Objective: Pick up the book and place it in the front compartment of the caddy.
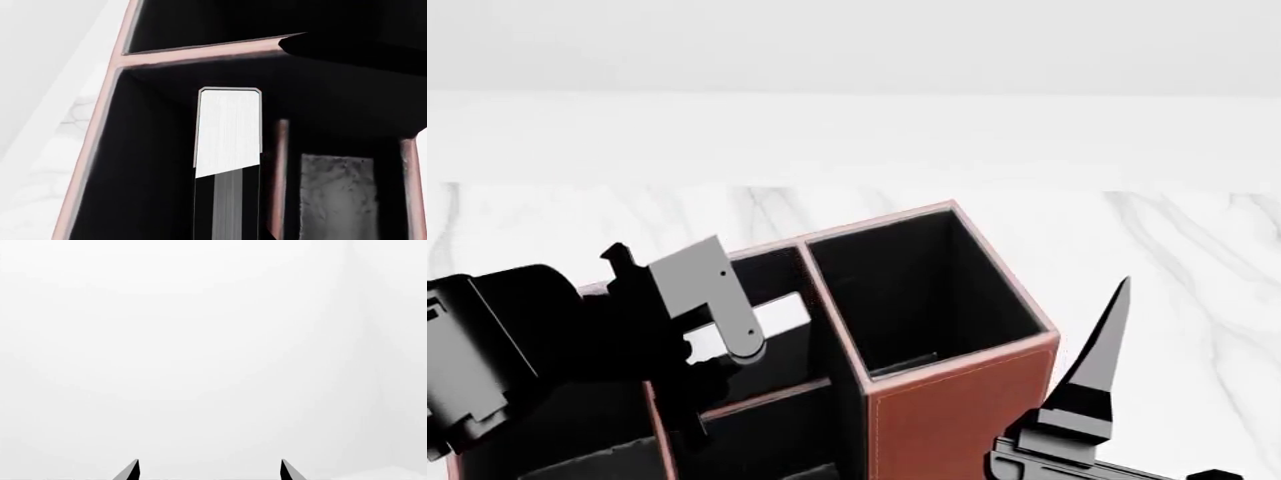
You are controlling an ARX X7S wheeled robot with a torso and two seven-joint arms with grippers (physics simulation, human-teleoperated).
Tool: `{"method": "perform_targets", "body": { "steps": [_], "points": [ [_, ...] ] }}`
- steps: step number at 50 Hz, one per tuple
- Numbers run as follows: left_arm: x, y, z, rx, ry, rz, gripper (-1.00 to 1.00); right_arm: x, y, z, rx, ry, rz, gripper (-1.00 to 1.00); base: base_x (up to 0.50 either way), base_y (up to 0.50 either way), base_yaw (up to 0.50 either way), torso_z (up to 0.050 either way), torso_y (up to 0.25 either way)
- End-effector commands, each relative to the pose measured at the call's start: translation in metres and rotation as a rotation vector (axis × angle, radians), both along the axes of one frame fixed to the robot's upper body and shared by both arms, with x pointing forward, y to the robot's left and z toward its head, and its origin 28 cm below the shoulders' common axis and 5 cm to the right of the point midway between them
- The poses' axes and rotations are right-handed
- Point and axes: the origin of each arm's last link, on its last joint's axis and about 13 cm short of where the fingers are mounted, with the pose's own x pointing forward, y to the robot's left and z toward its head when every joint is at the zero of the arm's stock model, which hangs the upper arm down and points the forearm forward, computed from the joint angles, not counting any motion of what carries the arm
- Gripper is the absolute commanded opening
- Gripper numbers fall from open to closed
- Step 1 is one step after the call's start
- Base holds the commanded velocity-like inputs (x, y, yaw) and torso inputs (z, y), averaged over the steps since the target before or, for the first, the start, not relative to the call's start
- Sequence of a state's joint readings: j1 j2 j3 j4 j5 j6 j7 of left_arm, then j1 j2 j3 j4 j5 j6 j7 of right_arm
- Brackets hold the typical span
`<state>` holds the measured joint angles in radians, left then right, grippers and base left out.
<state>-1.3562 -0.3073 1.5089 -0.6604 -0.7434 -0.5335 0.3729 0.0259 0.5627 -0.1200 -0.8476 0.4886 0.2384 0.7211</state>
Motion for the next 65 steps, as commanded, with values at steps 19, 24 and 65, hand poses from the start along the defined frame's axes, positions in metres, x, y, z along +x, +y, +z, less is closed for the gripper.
{"method": "perform_targets", "body": {
  "steps": [19, 24, 65],
  "points": [
    [0.006, -0.017, -0.004, -0.066, -0.002, -0.039, -1.00, 0.002, 0.000, -0.001, -0.008, -0.013, 0.007, 1.00, 0.00, 0.00, 0.00, 0.001, 0.002],
    [0.005, -0.017, -0.005, -0.067, 0.002, -0.038, -1.00, 0.003, 0.000, -0.001, -0.006, -0.013, 0.007, 1.00, 0.00, 0.00, 0.00, 0.000, 0.000],
    [-0.029, -0.021, 0.006, -0.253, -0.070, 0.048, 1.00, 0.002, 0.004, 0.002, -0.006, -0.019, 0.027, 1.00, 0.00, 0.00, 0.00, 0.000, 0.000]
  ]
}}
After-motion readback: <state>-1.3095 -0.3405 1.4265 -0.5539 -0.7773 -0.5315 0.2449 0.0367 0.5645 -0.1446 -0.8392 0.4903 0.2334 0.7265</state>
